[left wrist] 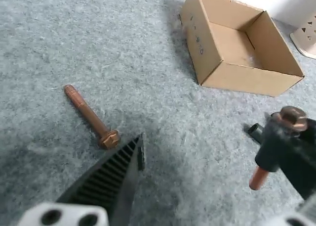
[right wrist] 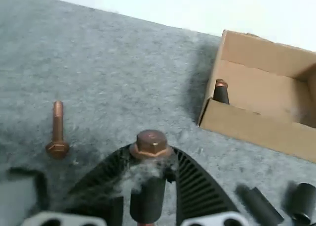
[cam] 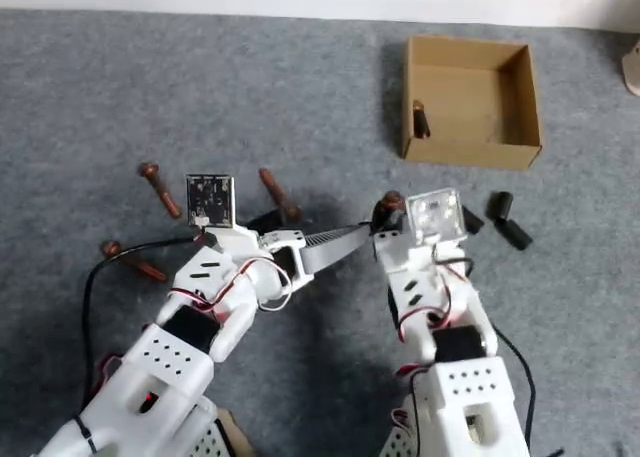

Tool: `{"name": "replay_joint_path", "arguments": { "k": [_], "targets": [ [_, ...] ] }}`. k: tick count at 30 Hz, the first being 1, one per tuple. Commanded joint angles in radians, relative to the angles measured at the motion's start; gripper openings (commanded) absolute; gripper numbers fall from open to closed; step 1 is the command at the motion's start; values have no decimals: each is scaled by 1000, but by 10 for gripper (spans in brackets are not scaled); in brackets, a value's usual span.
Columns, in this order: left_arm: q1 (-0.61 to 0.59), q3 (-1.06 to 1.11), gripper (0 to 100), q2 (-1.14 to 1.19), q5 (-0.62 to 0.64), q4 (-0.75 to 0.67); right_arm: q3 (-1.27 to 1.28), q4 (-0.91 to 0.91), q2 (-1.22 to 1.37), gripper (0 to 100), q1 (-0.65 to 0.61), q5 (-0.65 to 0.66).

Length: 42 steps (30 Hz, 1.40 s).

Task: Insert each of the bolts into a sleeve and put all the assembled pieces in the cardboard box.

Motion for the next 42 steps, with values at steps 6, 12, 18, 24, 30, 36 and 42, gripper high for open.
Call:
{"name": "replay_joint_path", "arguments": {
  "k": [6,12,18,24,30,36,42],
  "targets": [
    [-10,-33,503,-10,8,3,-409,4,435,5,147,21],
    [-10,-31,503,-10,8,3,-708,4,746,5,217,51],
    [-8,-8,503,-10,6,-3,-966,5,995,5,242,137],
    [-8,-7,503,-8,6,-3,-1218,8,1213,5,259,175],
    [-8,-7,503,-8,5,-3,-1569,205,1438,5,259,167],
    [-8,-5,503,-8,5,-3,-1954,374,1695,5,255,166],
    [-8,-5,503,-8,5,-3,-2344,545,1952,5,243,118]
  ]
}}
